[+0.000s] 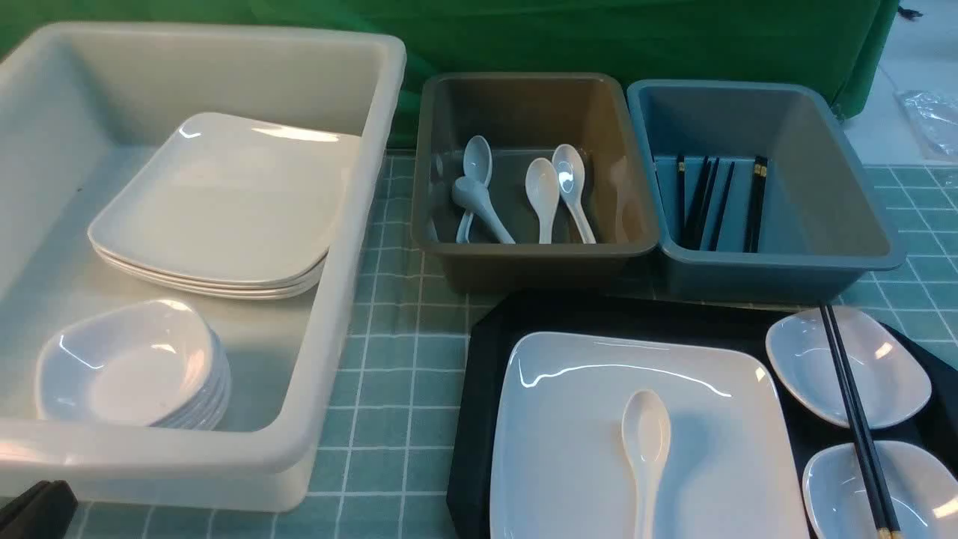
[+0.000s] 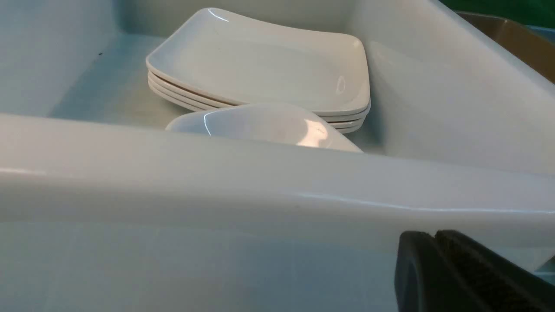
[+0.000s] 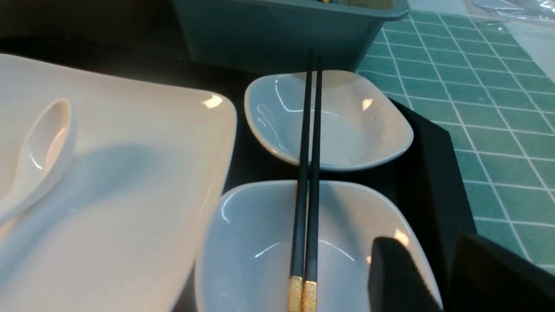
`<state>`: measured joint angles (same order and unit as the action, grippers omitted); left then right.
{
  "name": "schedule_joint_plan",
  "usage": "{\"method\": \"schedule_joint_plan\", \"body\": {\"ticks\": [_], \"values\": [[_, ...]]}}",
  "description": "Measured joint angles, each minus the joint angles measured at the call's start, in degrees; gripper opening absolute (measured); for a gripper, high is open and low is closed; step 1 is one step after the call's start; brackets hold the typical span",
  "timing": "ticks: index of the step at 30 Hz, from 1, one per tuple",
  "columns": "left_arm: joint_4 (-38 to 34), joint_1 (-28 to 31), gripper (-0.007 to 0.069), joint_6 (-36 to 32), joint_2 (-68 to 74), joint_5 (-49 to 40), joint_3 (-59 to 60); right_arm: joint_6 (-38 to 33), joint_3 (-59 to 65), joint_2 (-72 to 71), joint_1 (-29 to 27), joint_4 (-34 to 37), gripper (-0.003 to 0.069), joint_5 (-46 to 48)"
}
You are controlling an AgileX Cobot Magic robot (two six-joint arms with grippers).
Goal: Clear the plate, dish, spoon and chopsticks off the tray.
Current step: Use the right arm to grab a pair of chopsticks from the plate
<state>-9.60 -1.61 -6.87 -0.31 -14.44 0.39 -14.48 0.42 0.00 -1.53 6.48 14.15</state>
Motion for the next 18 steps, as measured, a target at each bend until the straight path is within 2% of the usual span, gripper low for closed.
{"method": "schedule_joint_plan", "body": {"ticks": [15,17,18], "values": [[0.1,0.0,0.0013,-1.2,0.0,0.1,0.0,0.0,0.0,0.0,0.0,0.0,0.0241,0.0],[-1.0,0.0,0.0013,-1.3,0.0,1.0,0.0,0.0,0.0,0.0,0.0,0.0,0.0241,0.0],[-4.5,0.0,0.0013,-0.8,0.0,3.2,0.0,0.0,0.0,0.0,0.0,0.0,0.0241,0.0]]}}
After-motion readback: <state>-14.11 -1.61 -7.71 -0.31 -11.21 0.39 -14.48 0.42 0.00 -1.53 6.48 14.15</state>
